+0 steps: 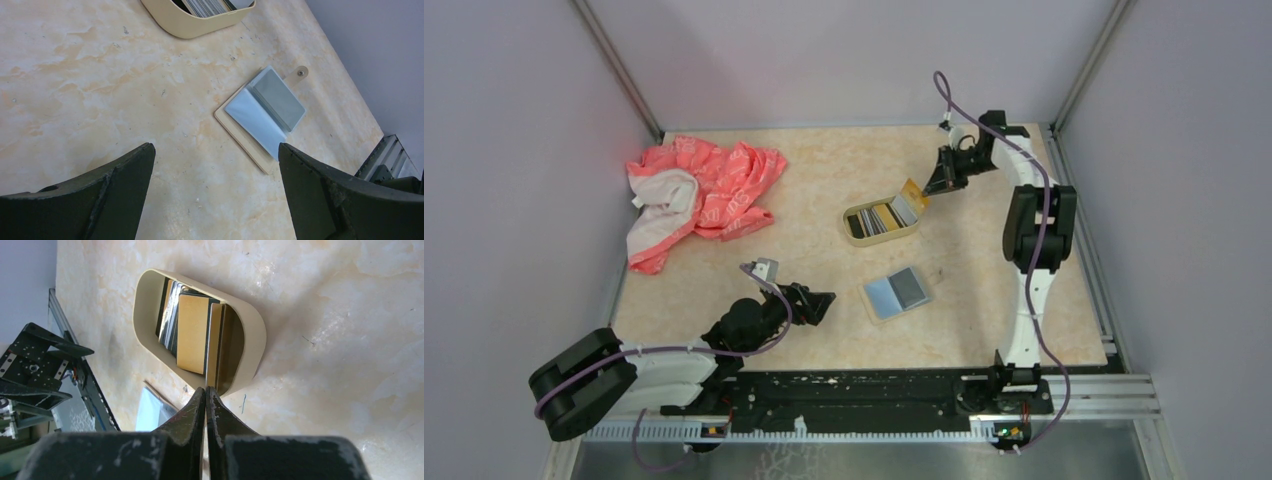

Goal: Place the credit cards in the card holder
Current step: Pick up the credit card from the storage box.

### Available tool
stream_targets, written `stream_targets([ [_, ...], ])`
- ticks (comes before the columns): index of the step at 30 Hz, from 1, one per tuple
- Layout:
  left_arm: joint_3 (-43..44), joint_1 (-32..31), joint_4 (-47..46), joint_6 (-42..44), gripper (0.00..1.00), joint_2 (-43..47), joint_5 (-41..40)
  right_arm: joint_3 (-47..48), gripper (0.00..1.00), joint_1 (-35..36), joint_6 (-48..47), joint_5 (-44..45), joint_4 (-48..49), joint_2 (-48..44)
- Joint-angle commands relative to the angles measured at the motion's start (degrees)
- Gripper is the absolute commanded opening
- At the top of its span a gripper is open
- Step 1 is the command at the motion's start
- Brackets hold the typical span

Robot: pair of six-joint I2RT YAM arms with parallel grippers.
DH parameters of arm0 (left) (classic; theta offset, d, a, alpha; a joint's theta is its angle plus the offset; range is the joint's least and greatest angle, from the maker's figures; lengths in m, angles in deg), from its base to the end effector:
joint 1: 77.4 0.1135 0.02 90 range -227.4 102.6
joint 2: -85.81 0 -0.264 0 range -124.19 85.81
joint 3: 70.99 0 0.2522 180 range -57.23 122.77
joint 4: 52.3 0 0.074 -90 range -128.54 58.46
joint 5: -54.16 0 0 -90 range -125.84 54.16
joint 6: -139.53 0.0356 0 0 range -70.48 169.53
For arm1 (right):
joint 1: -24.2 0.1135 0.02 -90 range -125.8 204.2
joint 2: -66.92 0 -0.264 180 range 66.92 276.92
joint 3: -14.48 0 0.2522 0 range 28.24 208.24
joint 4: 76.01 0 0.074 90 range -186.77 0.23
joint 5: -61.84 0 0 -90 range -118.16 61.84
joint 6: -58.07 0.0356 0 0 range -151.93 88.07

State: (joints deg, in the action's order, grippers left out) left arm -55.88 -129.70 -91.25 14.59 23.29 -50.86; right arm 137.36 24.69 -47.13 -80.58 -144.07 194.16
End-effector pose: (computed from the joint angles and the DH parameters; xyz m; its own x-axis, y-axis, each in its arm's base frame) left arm 0.1150 -0.1337 0.1461 -0.4216 -0.3590 -0.8327 0.4464 0.7171 -0.5352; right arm 0.4599 0.0321 0.2133 -0.8558 -0.1672 -0.4896 -0.4860 0.5844 0.6499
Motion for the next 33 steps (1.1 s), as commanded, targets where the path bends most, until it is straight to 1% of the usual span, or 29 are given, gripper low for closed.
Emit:
stream_targets([
  [1,-1.08,0.26,-1.43,-0.16,0.98,0.08,-0.38,-0.04,0.00,-2.12,-0.01,-4.83,0.34,-4.62],
  [13,-1.04,0.26,-1.50,-0.14,0.98,0.05,-0.25,-1.11,0.00,-3.04,0.35,-8.06,0.25,-5.25],
  [16,-0.82,0.26,-2.89,0.44,0.98,-0.31,0.94,-1.89,0.00,-3.04,0.43,-9.60,0.08,-5.87],
  [21,-1.08,0.41,-12.63,0.28,0.98,-1.97,4.19,-4.78,0.00,-3.04,1.84,-13.88,1.28,-8.56],
  [25,-0.66,2.28,-21.90,-1.86,0.98,-4.99,8.83,-9.18,0.00,-2.16,2.26,-17.20,2.44,-11.67],
  [28,1.88,4.24,-27.80,-4.29,0.98,-9.36,14.05,-12.91,0.00,-0.92,0.57,-20.12,1.47,-14.02],
  [29,2.76,4.64,-29.99,-5.03,0.98,-11.01,14.67,-14.28,0.00,-0.85,-0.36,-21.15,0.80,-14.92],
  [30,3.51,4.99,-32.30,-5.92,0.98,-12.99,16.81,-15.85,0.00,0.78,-1.05,-22.07,0.31,-15.84],
  [33,5.78,5.35,-38.61,-7.86,0.98,-19.67,17.26,-20.43,0.00,3.09,-2.91,-24.21,-0.13,-18.60],
])
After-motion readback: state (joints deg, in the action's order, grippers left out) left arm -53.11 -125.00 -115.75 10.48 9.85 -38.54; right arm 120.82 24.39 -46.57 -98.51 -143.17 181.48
